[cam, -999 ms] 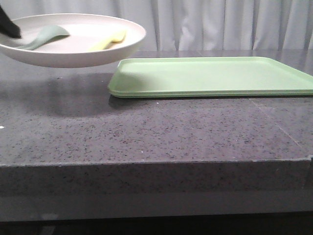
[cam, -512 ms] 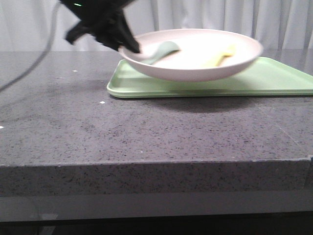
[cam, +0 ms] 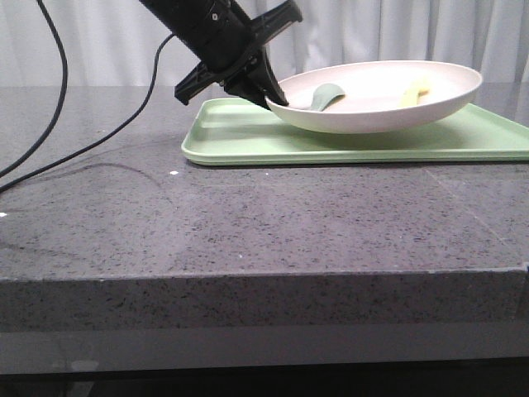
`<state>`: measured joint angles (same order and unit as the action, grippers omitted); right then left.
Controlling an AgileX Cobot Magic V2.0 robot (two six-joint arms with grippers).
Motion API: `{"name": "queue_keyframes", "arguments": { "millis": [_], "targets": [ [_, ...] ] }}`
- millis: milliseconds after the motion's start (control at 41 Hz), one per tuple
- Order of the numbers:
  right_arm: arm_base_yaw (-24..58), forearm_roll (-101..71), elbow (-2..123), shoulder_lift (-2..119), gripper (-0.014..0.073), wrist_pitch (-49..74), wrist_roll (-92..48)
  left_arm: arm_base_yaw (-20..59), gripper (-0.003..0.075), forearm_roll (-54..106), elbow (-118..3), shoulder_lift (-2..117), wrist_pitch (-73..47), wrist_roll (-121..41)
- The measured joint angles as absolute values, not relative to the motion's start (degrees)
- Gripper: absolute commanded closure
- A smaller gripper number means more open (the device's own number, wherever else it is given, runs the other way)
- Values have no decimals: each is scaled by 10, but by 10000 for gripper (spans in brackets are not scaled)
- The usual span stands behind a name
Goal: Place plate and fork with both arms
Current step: 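Carry the white plate with the left gripper onto the green tray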
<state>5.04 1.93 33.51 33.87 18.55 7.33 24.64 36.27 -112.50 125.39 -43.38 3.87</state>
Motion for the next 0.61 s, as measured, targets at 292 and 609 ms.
{"name": "queue_keyframes", "arguments": {
  "millis": [292, 609],
  "targets": [
    [50, 19, 335, 339, -9, 185, 73, 247, 736, 300, -1126, 1254, -429, 144],
    [50, 19, 335, 339, -9, 185, 73, 254, 570, 255, -1126, 1254, -425, 168]
  ]
}}
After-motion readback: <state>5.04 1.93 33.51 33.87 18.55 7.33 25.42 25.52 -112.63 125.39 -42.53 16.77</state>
